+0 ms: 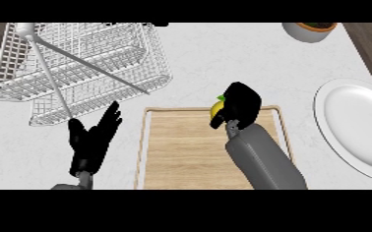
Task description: Pick the lemon from the tray and place it in the plate
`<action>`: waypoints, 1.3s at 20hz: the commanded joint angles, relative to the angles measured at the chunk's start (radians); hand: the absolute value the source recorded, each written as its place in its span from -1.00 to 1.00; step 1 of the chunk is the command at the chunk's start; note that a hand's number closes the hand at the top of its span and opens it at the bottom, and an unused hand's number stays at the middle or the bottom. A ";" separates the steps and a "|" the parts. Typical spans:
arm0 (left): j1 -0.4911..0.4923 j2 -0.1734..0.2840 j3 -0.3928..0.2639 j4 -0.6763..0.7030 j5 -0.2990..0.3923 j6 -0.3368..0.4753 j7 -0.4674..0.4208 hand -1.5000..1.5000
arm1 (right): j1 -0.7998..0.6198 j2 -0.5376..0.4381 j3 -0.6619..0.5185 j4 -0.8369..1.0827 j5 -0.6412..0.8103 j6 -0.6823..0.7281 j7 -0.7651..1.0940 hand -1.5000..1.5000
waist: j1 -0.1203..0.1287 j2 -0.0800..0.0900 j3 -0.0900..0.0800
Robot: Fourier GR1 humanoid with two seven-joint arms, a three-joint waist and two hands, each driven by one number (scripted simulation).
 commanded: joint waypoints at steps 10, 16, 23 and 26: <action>-0.002 0.000 0.000 0.000 -0.013 0.011 0.011 0.00 | -0.242 -0.049 -0.237 0.119 0.492 -0.387 0.246 1.00 | -0.009 -0.003 0.000; 0.019 0.026 0.035 -0.006 0.018 -0.016 0.000 0.00 | -0.170 -0.033 -0.385 0.048 0.619 -0.500 0.269 1.00 | -0.025 -0.006 0.001; 0.036 -0.006 0.016 0.019 -0.010 0.010 -0.031 0.00 | -0.017 -0.011 -0.548 -0.065 0.720 -0.695 0.177 1.00 | -0.039 -0.005 0.000; 0.052 0.008 0.019 -0.034 0.014 -0.017 -0.012 0.00 | 0.065 -0.051 -0.632 -0.099 0.714 -0.738 0.091 1.00 | -0.033 -0.008 0.001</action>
